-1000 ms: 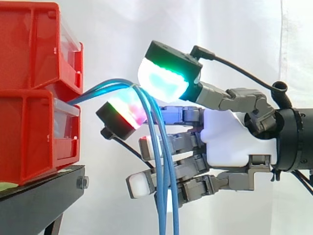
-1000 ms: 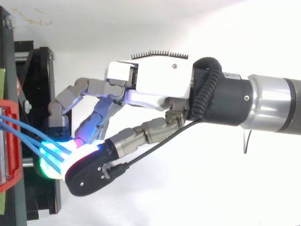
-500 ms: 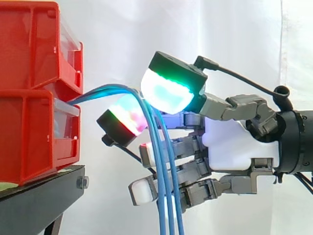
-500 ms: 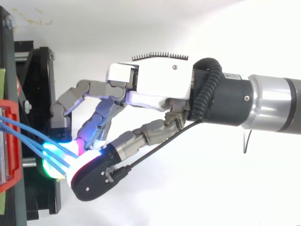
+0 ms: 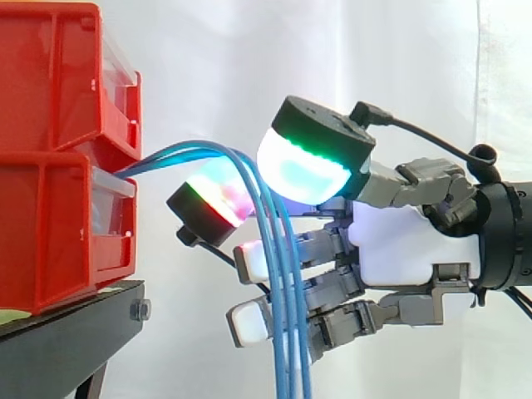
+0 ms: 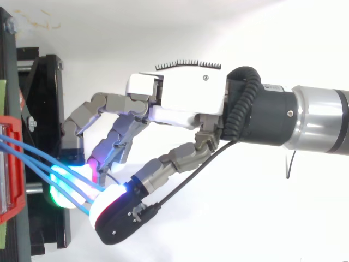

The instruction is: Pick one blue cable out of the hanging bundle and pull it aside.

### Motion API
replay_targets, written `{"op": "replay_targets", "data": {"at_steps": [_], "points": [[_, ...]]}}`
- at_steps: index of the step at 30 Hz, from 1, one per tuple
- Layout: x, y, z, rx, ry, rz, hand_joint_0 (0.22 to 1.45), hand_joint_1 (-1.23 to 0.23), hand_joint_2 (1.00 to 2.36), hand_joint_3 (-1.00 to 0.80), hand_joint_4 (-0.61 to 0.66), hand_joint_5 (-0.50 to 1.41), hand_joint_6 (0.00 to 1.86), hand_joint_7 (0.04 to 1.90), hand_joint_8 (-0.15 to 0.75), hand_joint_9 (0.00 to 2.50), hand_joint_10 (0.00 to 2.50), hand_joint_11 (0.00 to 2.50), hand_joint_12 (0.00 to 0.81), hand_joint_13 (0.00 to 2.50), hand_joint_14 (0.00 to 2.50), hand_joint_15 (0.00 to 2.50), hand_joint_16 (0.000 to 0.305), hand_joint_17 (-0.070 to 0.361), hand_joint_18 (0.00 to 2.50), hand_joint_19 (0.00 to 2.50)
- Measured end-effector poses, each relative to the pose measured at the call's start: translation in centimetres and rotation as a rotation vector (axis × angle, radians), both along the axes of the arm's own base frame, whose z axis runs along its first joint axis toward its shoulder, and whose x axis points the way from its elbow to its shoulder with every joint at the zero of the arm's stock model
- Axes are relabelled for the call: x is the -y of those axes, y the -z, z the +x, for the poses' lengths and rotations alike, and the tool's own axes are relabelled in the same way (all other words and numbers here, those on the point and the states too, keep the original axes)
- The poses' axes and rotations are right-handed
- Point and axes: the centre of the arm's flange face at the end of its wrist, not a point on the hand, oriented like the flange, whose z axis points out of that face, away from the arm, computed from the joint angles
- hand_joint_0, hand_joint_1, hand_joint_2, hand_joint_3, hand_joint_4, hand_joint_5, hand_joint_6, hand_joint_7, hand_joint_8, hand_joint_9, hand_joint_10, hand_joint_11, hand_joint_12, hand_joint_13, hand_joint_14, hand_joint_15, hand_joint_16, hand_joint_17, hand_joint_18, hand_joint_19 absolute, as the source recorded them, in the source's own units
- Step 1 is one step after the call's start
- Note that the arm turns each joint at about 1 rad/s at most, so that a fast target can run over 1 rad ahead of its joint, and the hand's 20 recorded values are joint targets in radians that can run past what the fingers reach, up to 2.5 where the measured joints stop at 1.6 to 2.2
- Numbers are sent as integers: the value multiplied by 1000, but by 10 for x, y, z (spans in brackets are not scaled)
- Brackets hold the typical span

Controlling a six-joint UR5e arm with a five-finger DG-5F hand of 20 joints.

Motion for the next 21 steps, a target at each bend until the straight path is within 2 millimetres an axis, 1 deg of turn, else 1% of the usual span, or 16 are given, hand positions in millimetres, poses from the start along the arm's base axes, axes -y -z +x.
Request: {"op": "replay_targets", "data": {"at_steps": [2,3,4,5,7,8,9,11,14,16,18,21], "points": [[0,-1,-1,-6,-1,0,493,-724,1000,-500,-209,-161,924,834,199,1052,17,652,351,882,19,567,47,106,815,652],[0,-1,-1,-8,-2,-1,516,-652,1000,-500,-216,-160,918,860,199,1066,20,659,344,881,21,573,46,103,801,669],[0,-1,-2,-10,-2,-1,554,-645,1000,-500,-223,-160,914,881,195,1074,19,666,340,884,20,577,44,99,785,682],[0,-1,-2,-11,-2,-2,565,-643,1000,-500,-225,-160,913,885,195,1078,21,671,338,883,20,579,44,98,782,685],[0,-1,-2,-12,-2,-3,580,-688,1008,-395,-215,-161,911,914,195,1081,19,663,335,886,22,583,43,97,780,687],[0,-1,-2,-12,-2,-3,580,-696,1009,-376,-214,-161,910,932,199,1080,19,670,337,889,22,578,43,97,781,689],[0,-1,-2,-13,-2,-3,588,-734,1017,-258,-194,-164,914,940,199,1078,19,683,339,888,20,579,43,98,784,681],[0,-2,-2,-13,-3,-4,604,-773,1023,-154,-172,-172,928,939,205,1064,19,682,341,888,20,571,44,98,793,665],[0,-2,-2,-12,-4,-4,628,-805,1027,-99,-187,-181,944,963,209,1043,19,689,343,885,22,562,44,98,810,652],[0,-2,-2,-12,-4,-4,628,-810,1027,-93,-207,-186,953,945,201,1028,20,666,336,881,21,555,44,98,811,649],[0,-2,-2,-12,-4,-4,609,-779,1026,-89,-213,-187,951,937,182,1025,19,608,327,872,22,546,44,99,803,665],[0,-2,-2,-12,-4,-3,584,-753,1022,-93,-206,-183,944,881,182,1024,18,539,337,878,18,535,47,106,807,661]]}}
